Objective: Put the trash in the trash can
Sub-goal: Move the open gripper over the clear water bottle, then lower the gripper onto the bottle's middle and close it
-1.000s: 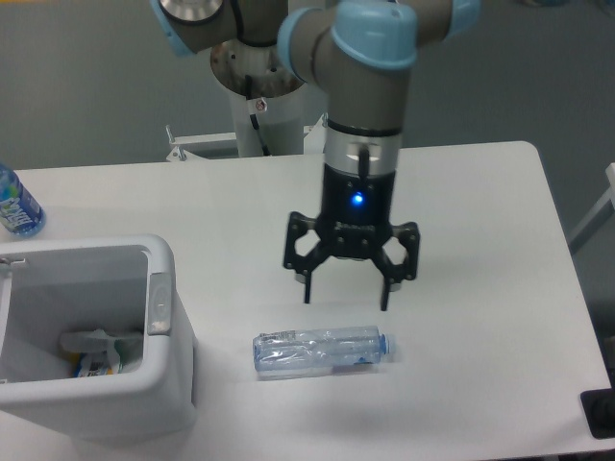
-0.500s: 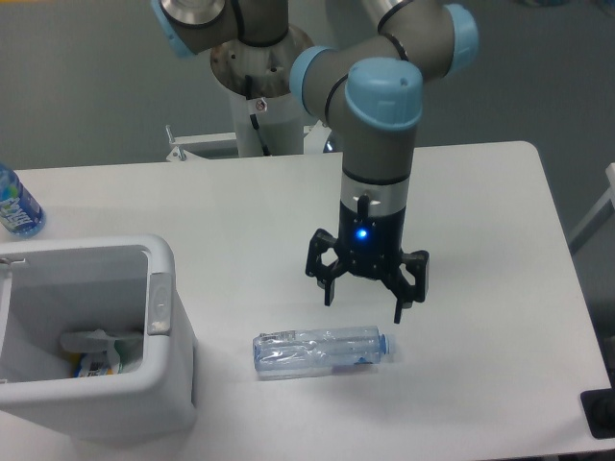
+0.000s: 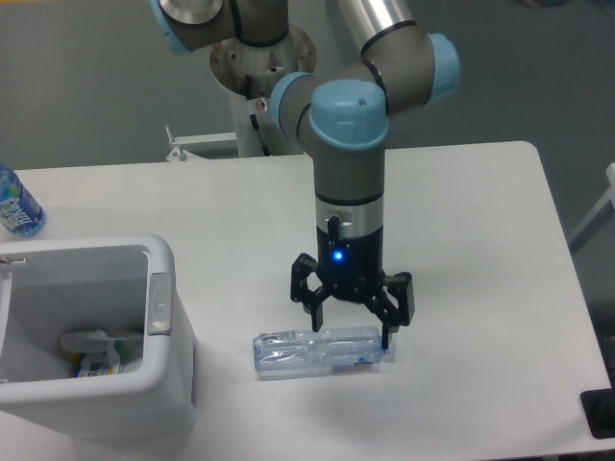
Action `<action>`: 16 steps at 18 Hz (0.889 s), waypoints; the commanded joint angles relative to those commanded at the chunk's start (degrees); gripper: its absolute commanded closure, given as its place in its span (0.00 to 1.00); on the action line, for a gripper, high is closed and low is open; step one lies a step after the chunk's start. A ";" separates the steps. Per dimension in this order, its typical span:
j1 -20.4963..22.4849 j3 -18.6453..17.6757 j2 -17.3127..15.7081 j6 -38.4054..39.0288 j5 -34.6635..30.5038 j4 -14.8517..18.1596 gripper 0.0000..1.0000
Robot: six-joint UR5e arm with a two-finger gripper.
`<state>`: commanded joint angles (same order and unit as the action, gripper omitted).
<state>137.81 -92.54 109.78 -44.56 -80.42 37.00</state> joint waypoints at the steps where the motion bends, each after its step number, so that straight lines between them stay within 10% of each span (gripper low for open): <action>1: -0.09 -0.09 -0.17 -0.53 0.17 0.09 0.00; 10: -1.67 -5.36 -0.26 -27.49 0.26 0.26 0.00; 16: -4.21 -7.73 1.23 -31.99 0.26 0.26 0.00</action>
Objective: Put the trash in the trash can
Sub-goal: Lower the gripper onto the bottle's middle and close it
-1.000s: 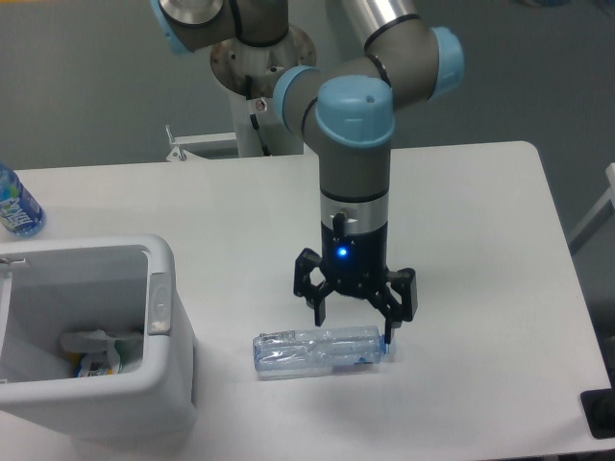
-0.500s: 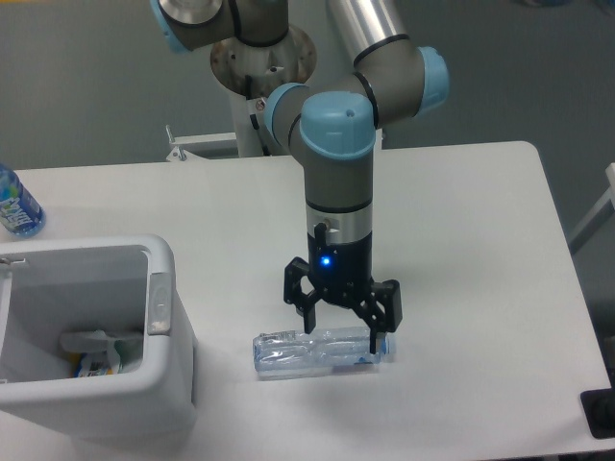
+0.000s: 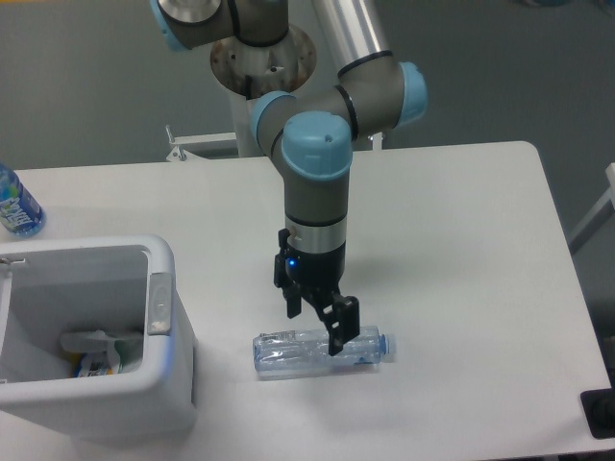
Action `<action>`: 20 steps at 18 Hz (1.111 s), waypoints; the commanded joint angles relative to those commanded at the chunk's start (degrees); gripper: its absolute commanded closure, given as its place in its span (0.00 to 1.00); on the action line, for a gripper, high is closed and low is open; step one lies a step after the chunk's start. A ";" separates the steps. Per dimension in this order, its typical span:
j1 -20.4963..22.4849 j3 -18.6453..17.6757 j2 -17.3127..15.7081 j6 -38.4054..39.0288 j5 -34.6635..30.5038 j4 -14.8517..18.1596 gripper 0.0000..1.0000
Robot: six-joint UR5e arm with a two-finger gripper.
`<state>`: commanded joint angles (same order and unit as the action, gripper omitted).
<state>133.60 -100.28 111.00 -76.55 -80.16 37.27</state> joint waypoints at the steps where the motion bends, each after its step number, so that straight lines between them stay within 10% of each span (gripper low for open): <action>1: -0.27 -0.88 -0.17 0.00 0.00 0.09 0.00; 20: -1.68 -2.47 5.18 -3.96 -4.21 0.79 0.00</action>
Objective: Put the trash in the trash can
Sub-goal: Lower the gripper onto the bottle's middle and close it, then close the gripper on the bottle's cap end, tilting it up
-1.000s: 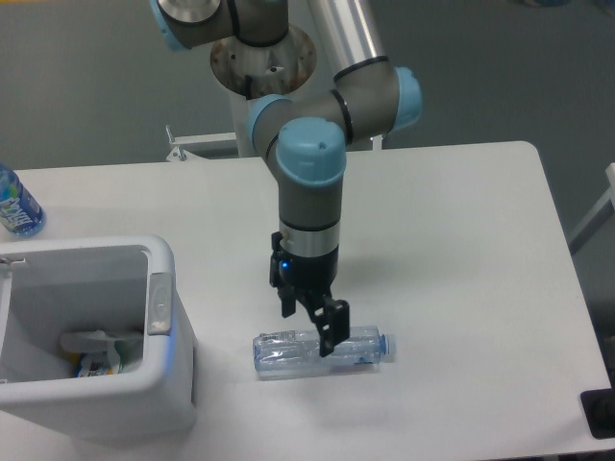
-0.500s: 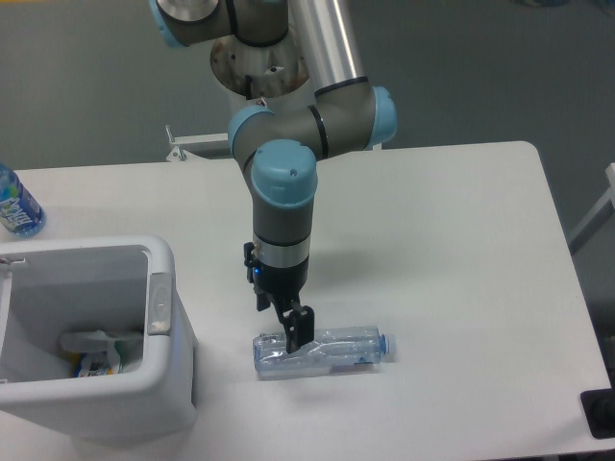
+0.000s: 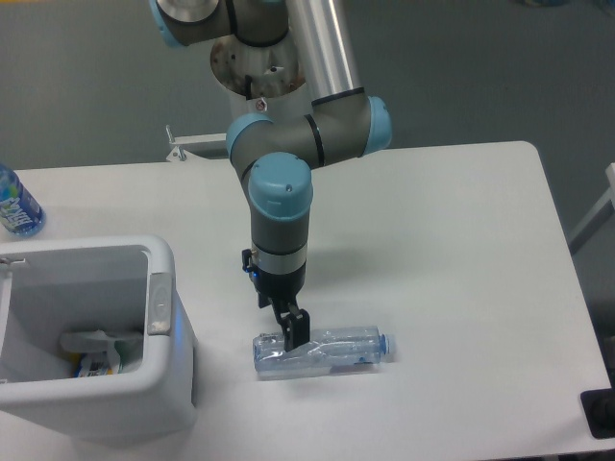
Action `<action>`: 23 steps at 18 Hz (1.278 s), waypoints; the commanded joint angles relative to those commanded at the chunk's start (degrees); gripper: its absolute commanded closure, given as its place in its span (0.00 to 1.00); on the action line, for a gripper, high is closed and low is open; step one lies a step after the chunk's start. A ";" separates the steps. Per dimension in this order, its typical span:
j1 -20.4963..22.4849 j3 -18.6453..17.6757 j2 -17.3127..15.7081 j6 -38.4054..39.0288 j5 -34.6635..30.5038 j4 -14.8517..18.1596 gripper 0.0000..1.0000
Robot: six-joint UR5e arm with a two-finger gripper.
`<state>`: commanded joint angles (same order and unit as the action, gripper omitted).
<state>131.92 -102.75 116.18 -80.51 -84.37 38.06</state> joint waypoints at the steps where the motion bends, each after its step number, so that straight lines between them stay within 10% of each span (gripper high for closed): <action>1: 0.00 0.27 0.53 0.09 -0.27 0.09 0.00; 23: -1.23 3.52 5.19 0.00 -2.73 0.26 0.00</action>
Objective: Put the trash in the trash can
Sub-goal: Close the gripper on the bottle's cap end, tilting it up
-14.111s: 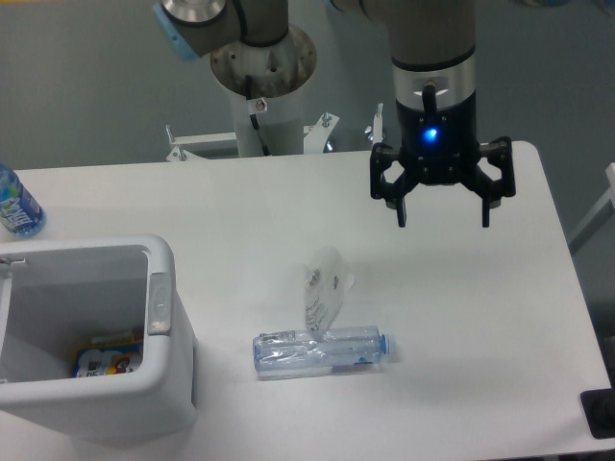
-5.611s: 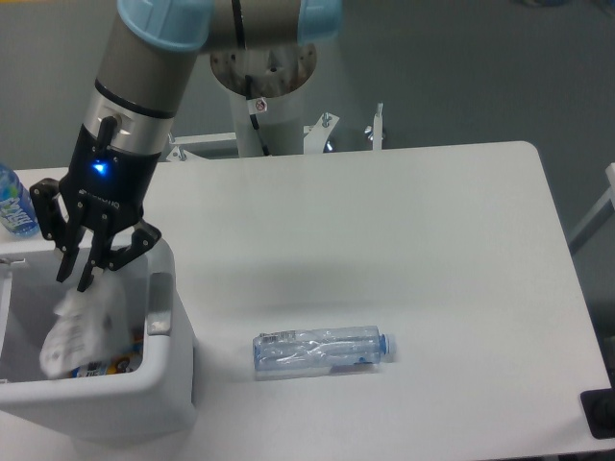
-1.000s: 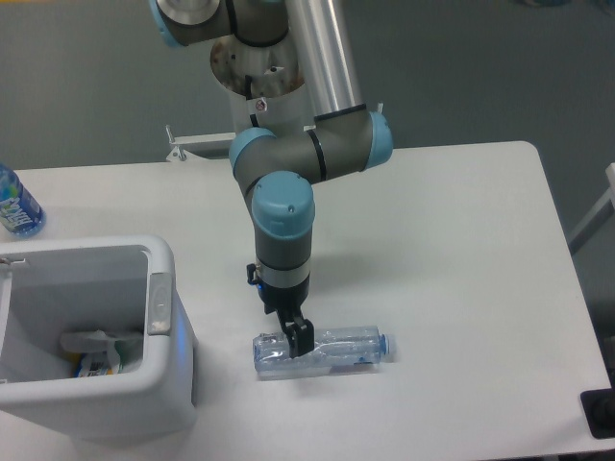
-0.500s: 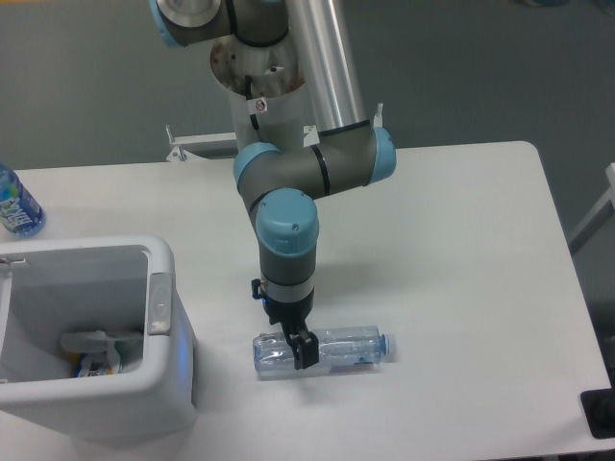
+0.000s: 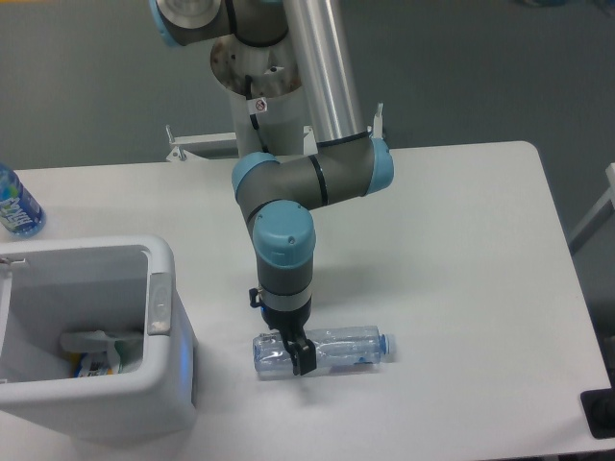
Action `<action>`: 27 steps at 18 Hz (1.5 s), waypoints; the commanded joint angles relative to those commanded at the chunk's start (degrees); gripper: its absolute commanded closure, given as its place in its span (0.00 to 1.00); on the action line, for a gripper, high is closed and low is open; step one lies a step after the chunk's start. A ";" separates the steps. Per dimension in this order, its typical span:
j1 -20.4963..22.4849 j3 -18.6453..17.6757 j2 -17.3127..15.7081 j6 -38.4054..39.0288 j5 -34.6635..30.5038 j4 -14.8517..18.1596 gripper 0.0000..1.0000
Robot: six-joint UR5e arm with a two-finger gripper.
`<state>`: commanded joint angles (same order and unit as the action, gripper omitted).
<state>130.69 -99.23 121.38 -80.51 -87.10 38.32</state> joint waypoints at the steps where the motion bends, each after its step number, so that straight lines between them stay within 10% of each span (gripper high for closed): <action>1: -0.09 0.00 0.00 0.00 0.00 0.00 0.00; 12: -0.97 -0.70 0.09 0.09 -2.28 0.00 0.01; 21: -1.40 -0.62 0.18 0.88 -2.55 -0.09 0.33; 27: -1.23 -0.70 0.09 0.88 -2.55 -0.09 0.37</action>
<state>129.46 -99.93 121.46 -79.63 -89.65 38.23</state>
